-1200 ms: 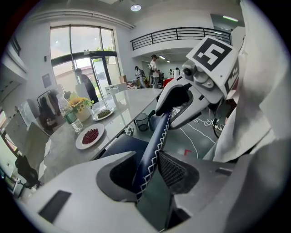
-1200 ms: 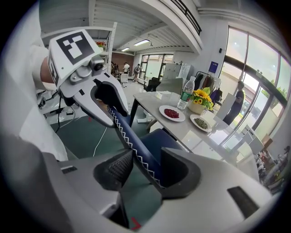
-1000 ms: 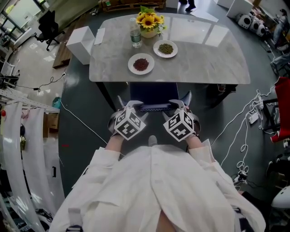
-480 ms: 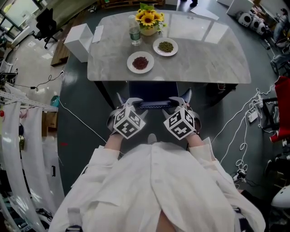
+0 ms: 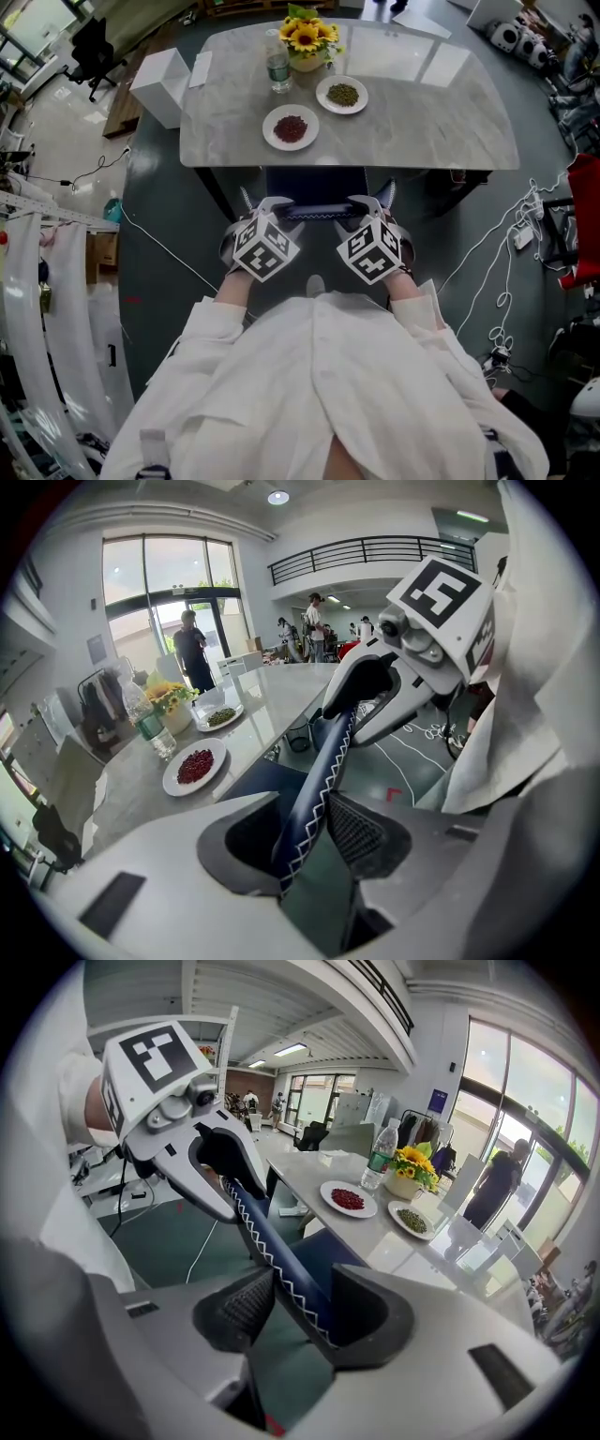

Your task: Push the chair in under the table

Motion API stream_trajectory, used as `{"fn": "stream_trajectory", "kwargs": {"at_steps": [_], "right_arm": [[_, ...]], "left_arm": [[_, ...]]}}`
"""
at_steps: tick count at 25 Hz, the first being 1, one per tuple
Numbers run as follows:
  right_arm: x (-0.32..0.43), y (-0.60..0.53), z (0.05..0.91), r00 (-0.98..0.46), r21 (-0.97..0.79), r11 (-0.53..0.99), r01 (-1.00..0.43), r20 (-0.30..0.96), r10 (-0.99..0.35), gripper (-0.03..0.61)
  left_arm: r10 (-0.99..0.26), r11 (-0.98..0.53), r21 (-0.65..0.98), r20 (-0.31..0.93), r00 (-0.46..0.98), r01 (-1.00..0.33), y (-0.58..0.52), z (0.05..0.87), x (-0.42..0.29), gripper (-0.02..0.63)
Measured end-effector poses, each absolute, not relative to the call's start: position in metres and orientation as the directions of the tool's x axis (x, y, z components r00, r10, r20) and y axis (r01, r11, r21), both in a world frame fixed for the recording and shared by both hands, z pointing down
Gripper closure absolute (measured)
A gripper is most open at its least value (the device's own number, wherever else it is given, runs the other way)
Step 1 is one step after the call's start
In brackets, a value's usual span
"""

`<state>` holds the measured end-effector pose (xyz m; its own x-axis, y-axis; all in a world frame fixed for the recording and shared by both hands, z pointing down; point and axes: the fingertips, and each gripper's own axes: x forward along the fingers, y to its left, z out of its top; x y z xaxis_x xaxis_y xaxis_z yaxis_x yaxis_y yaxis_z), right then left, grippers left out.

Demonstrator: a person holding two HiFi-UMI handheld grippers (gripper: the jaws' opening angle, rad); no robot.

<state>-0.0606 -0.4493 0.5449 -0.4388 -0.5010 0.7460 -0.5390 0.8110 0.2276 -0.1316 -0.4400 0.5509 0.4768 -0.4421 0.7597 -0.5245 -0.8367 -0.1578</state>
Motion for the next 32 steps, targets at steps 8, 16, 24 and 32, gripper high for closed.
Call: {"fn": "stream_trajectory", "kwargs": {"at_steps": [8,16,24,32], "right_arm": [[-0.060,-0.448,0.546,-0.445,0.220,0.813,-0.539,0.745,-0.497,0.390],[-0.060,-0.447,0.545,-0.448,0.210,0.819,-0.535,0.751,-0.485,0.390],[-0.065,-0.437,0.547,-0.457,0.216,0.834,-0.507,0.753,-0.473,0.390],[-0.068,-0.434,0.544,-0.493,0.179,0.846,-0.502,0.744,-0.451,0.390]], "left_arm": [[-0.463,-0.832,-0.179,0.747,0.478,-0.525,-0.439,0.552,-0.131,0.454],[-0.456,-0.830,-0.171,0.756,0.469,-0.531,-0.438,0.551,-0.132,0.454],[-0.454,-0.822,-0.160,0.764,0.459,-0.546,-0.429,0.555,-0.136,0.454],[-0.489,-0.792,-0.176,0.757,0.433,-0.585,-0.428,0.555,-0.138,0.453]]}}
